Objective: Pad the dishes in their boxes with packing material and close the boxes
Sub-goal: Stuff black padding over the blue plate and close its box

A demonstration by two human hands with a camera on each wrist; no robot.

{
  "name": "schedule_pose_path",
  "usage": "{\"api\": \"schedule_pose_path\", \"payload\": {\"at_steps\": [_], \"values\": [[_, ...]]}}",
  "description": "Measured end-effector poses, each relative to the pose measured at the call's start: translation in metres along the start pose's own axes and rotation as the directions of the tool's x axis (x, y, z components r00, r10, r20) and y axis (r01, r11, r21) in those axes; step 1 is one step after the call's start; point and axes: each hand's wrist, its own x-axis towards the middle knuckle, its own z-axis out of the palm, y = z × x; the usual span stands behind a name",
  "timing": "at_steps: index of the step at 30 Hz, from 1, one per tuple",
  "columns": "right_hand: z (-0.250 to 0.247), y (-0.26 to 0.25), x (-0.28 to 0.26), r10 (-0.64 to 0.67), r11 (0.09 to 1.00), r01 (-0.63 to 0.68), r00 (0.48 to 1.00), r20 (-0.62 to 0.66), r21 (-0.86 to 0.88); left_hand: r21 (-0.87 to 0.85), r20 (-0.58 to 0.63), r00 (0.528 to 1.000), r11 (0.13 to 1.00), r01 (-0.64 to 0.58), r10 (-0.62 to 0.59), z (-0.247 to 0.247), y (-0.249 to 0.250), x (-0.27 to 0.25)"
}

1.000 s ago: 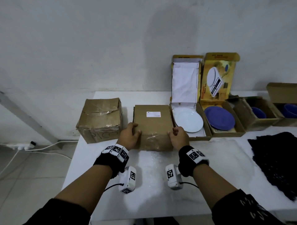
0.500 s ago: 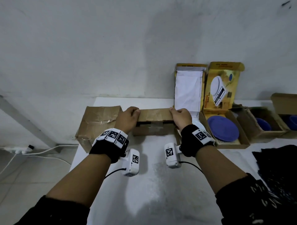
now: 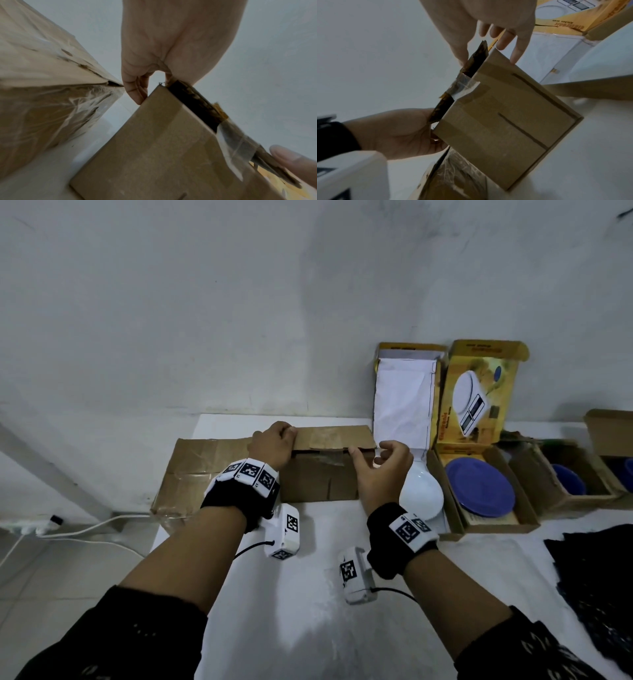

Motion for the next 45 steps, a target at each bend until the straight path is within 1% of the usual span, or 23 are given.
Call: {"api": "schedule_pose_path", "payload": {"at_steps": [1,2,5,7,11,13,16,20,23,25,28,31,34,36,38,40,42,44,45], "values": [[0.001,0.000,-0.001,0.005,1.000,-0.004,1.000,-0.007,0.023,0.000,0.001,1.000,1.000,0.006,-0.006,0.000,0.000,0.001],[0.002,-0.002,-0.003,0.022,0.999,-0.022,1.000,0.013,0.035,0.002,0.002,1.000,1.000,0.013,-0.013,0.000,0.001,0.002],[0.005,-0.002,-0.008,0.067,0.996,-0.073,0.988,0.140,0.043,0.009,-0.016,1.000,1.000,0.018,-0.018,0.001,0.002,0.000],[0.009,-0.002,-0.008,0.093,0.994,-0.103,0.982,0.163,0.049,0.018,-0.031,0.999,1.000,0.018,-0.018,0.004,0.002,-0.002],[0.023,-0.002,-0.005,0.197,0.972,-0.216,0.964,0.178,0.095,0.022,-0.056,0.998,0.999,0.028,-0.027,0.009,-0.001,-0.005],[0.029,0.003,-0.002,0.236,0.964,-0.255,0.952,0.196,0.073,0.014,-0.063,0.997,0.999,0.036,-0.035,0.011,-0.002,-0.006],[0.027,0.005,0.004,0.255,0.960,-0.276,0.934,0.248,0.050,0.004,-0.040,0.997,0.998,0.067,-0.067,0.010,-0.002,-0.011],[0.025,0.011,0.012,0.299,0.949,-0.316,0.889,0.348,-0.009,-0.040,0.051,0.993,0.994,0.106,-0.104,0.007,-0.002,-0.018],[0.021,0.010,0.013,0.291,0.955,-0.289,0.869,0.400,-0.066,-0.078,0.076,0.993,0.992,0.098,-0.092,0.005,0.000,-0.024],[0.014,0.009,0.013,0.263,0.965,-0.227,0.862,0.433,-0.132,-0.101,0.066,0.994,0.990,0.098,-0.092,0.004,0.001,-0.029],[0.009,0.010,0.011,0.208,0.975,-0.147,0.865,0.457,-0.166,-0.127,0.043,0.994,0.987,0.101,-0.096,0.004,0.003,-0.035],[0.007,0.012,0.010,0.145,0.983,-0.074,0.879,0.455,-0.170,-0.157,0.018,0.993,0.981,0.114,-0.113,0.006,0.006,-0.036],[0.009,0.013,0.008,0.098,0.981,-0.013,0.893,0.440,-0.193,-0.216,-0.056,0.987,0.967,0.135,-0.150,0.008,0.006,-0.036],[0.012,0.015,0.003,0.059,0.979,0.022,0.919,0.389,-0.201,-0.204,-0.080,0.986,0.970,0.129,-0.147,0.010,0.005,-0.036],[0.015,0.015,-0.001,0.019,0.981,0.044,0.947,0.320,-0.191,-0.194,-0.078,0.986,0.972,0.132,-0.149,0.009,0.004,-0.034],[0.016,0.015,-0.003,-0.014,0.979,0.074,0.954,0.301,-0.190,-0.162,-0.068,0.986,0.977,0.137,-0.150,0.007,0.005,-0.032],[0.014,0.021,0.000,0.021,0.971,0.056,0.949,0.315,-0.232,-0.117,-0.059,0.988,0.984,0.137,-0.145,0.005,0.005,-0.029],[0.008,0.026,0.005,0.082,0.971,-0.016,0.959,0.271,-0.237,-0.093,-0.050,0.989,0.987,0.133,-0.138,0.005,0.005,-0.026],[0.006,0.026,0.008,0.091,0.978,-0.043,0.967,0.238,-0.202,-0.087,-0.048,0.990,0.988,0.127,-0.132,0.003,0.005,-0.024]]}}
